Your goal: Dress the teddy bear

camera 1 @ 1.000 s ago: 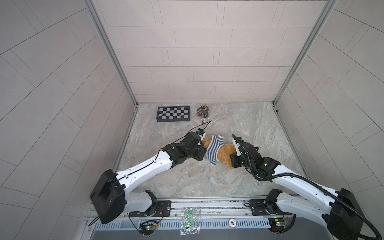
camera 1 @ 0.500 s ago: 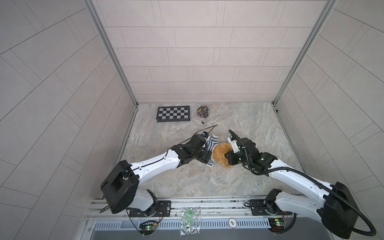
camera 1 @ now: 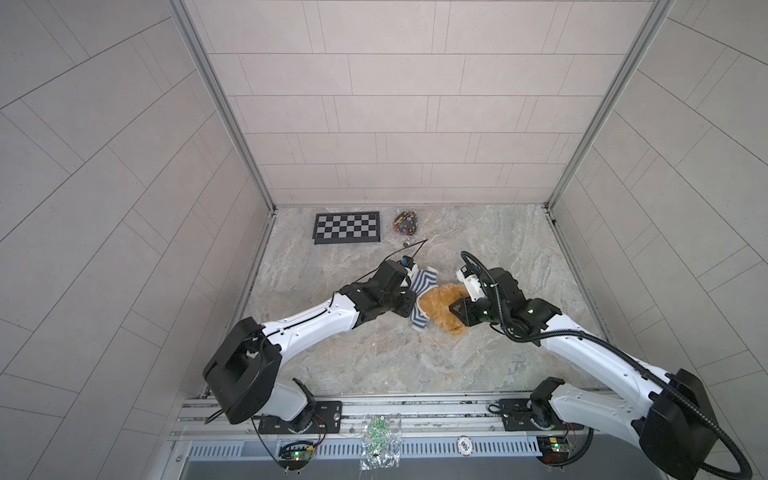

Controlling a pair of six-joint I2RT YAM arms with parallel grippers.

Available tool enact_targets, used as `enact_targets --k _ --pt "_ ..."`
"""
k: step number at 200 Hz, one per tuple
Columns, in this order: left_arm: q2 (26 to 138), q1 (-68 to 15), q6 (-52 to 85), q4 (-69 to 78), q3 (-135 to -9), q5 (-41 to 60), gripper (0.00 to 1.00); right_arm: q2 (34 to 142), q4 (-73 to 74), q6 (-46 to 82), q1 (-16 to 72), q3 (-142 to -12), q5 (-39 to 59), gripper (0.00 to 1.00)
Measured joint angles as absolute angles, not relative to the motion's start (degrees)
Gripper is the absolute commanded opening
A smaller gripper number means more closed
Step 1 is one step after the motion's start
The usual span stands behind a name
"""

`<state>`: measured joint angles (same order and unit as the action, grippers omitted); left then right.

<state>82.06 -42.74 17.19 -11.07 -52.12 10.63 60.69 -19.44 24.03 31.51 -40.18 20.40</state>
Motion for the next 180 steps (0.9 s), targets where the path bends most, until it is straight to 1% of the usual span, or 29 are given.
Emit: enact_targets --k 39,60,83,118,180 --pt "80.23 -38.54 18.20 -14.96 -52.40 16.95 0.00 53.74 -22.13 20.80 32.45 -40.18 19.29 0.55" --pt "80.23 -35.73 19.07 -16.84 -52.53 21.85 0.00 49.01 -23.46 18.94 35.38 -40.16 17.37 0.64" --pt "80.47 -32.34 20.40 -17.89 -53.25 28.38 0.00 44.91 -24.29 17.45 39.38 -40.05 14.83 0.70" --pt "82.04 -29.93 22.02 -17.85 -54.33 35.03 0.00 44.69 -23.79 15.97 42.87 -37.30 10.87 0.72" --pt "83.59 -29.95 23.27 -17.89 -54.35 40.38 0.00 55.35 -20.80 13.58 43.51 -35.88 4.23 0.72"
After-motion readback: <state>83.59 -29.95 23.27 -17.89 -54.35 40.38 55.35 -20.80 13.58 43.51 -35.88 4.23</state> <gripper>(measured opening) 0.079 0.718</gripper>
